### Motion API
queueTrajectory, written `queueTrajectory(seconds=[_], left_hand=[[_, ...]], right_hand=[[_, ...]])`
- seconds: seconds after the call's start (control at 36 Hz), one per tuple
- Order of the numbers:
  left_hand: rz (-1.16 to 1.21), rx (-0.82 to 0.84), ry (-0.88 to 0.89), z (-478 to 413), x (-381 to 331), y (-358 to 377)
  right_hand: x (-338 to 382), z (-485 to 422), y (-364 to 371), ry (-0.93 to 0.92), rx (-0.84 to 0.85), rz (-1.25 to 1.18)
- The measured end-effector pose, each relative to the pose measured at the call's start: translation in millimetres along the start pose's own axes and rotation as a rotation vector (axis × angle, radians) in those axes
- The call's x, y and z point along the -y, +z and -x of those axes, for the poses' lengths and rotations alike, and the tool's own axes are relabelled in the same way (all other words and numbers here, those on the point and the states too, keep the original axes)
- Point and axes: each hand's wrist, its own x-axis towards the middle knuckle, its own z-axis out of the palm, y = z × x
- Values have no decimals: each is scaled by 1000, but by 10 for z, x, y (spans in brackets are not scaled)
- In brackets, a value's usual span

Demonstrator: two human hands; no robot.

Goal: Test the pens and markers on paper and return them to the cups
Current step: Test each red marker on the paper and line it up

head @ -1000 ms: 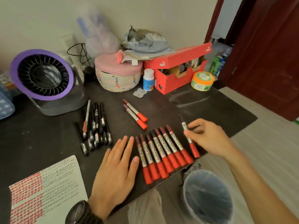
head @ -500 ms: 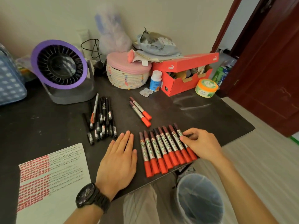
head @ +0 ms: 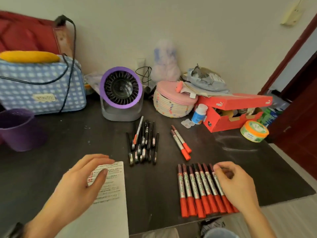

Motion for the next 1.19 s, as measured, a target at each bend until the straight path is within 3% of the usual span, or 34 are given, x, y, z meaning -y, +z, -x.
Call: queueTrajectory(seconds=[0.06,0.19,0.42,0.67,0.72,0.83,0.97,1.03,1.19], left_hand=[[-44,-46,-72,79,261,-201],[-155,27,-256,361,719,-444],[-252,124,-201,534,958,-422],[-333,171,-167,567,995,-413],[-329,173,-167,575,994,-413],[-326,171,-183,556,987,-416],[-312,154,-197,521,964,-419],[-288,141,-200,518,949,-430],[-13,27,-269,537,850,-508]], right_hand=[[174,-81,114,-64,17,14],[636,-345,460,-184,94,163],[1059,-563,745,-127,174,612],[1117,-527,870,-90,144,719],[1106,-544,876,-65,148,607],[1140,-480,837,34,151,141],[1360,-10,733,275,351,-821],[1470,284,687,324,464,-1101],[1777,1140,691,270,669,-1339]])
